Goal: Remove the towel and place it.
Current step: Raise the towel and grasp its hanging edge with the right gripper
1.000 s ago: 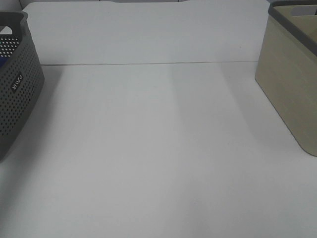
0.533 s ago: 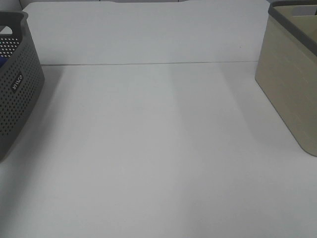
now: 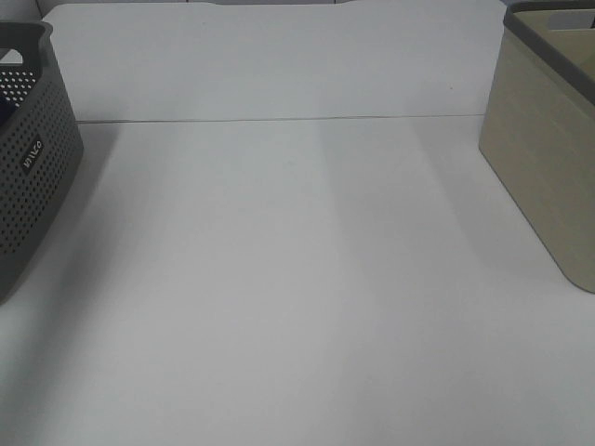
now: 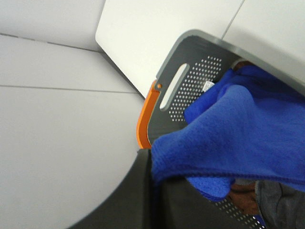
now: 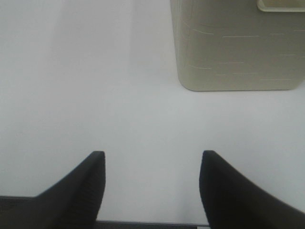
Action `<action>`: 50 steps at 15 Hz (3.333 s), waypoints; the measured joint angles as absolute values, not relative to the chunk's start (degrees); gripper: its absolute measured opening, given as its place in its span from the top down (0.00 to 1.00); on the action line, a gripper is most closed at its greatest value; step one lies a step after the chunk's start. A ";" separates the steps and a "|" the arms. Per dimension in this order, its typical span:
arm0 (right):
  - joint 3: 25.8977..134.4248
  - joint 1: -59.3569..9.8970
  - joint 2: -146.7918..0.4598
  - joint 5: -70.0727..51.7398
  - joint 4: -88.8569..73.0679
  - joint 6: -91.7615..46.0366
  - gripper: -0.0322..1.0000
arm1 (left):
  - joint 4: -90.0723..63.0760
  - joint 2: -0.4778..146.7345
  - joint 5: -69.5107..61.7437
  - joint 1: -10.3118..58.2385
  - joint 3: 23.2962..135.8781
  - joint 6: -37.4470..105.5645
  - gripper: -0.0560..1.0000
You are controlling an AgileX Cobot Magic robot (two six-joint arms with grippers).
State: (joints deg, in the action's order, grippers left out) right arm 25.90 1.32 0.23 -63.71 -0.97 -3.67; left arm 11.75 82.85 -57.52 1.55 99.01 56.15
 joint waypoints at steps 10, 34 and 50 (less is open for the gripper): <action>27.22 1.32 -10.20 -49.96 -10.49 -8.94 0.40 | 22.80 98.61 -61.71 18.91 124.39 42.63 0.95; 62.34 -13.58 -100.90 -46.81 -97.57 -102.04 0.40 | 14.44 107.54 -58.21 31.57 132.58 44.63 0.95; 81.99 -22.46 -120.84 -44.29 -96.49 -104.51 0.40 | 12.72 107.54 -59.93 31.63 132.58 47.44 0.95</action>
State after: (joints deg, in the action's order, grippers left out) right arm 81.99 -22.46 -120.84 -44.29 -96.49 -104.51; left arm 12.72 107.54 -59.93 31.63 132.58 47.44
